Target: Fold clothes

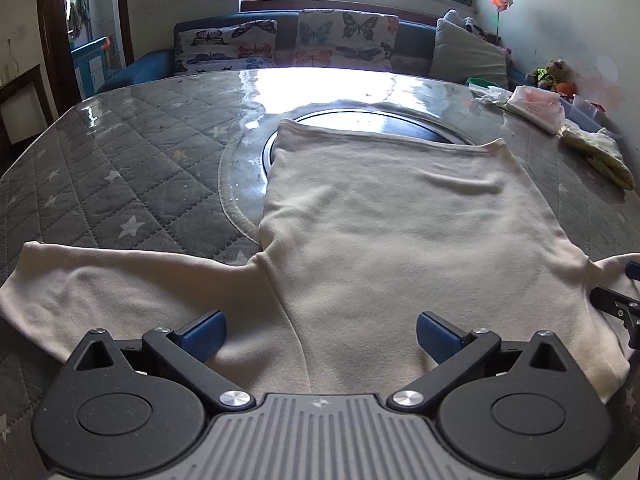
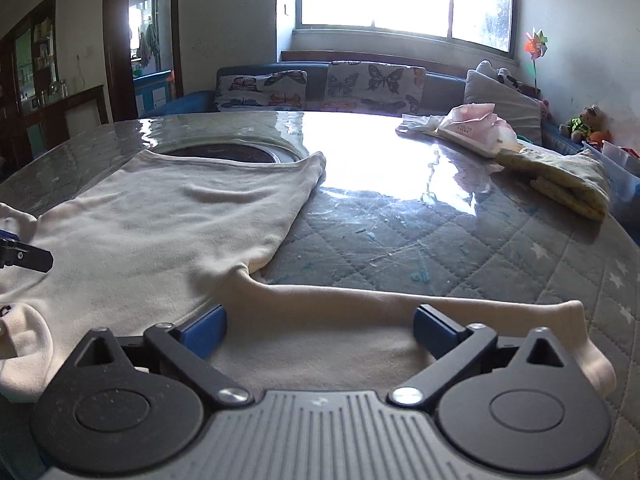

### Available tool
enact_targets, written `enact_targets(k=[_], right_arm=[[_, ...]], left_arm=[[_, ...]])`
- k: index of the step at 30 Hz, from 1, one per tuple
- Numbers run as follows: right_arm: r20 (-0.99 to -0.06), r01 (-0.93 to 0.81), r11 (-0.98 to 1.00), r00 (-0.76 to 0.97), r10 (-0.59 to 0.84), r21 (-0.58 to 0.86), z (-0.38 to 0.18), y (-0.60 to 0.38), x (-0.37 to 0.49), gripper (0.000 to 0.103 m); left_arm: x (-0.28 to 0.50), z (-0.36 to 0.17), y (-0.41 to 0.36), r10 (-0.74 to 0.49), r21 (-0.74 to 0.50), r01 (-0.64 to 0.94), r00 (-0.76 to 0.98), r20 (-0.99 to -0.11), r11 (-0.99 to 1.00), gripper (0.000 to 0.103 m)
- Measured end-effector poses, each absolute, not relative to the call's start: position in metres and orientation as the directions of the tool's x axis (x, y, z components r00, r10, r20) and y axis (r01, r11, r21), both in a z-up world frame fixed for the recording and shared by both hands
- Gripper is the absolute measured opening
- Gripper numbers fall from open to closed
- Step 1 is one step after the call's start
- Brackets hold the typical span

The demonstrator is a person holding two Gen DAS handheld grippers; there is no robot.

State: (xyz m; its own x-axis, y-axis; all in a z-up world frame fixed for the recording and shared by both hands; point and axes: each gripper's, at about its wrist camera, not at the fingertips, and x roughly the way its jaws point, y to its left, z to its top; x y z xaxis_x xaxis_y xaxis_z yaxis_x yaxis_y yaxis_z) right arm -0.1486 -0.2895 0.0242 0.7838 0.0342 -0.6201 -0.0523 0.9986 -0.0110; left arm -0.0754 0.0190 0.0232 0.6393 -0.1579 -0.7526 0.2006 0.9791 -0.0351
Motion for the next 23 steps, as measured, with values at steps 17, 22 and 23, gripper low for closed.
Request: enact_targets(k=[17,22,23], right_arm=[[-0.619,-0.049,0.999,0.784,0.040,0.002,0.0222,-0.2912,-0.1485,0.103],[-0.619,-0.049,0.999,0.785,0.041,0.003,0.0220,-0.2919,-0.1486,0.103],[-0.619,-0.049,0.999,0.785,0.041,0.003,0.0220,-0.2918,-0.1485,0.103]], left_arm=[[-0.0719,0.0226,0.0115,-0.102,-0.004,0.154,0.631,-0.769,0.988,0.103],[-0.0719,0.0231,0.0116,-0.102,-0.005,0.153,0.630,-0.770,0.988,0.103],[-0.0719,0.0231,0.0118,-0.102,-0.005,0.153,0.631,-0.769,0.988,0.103]])
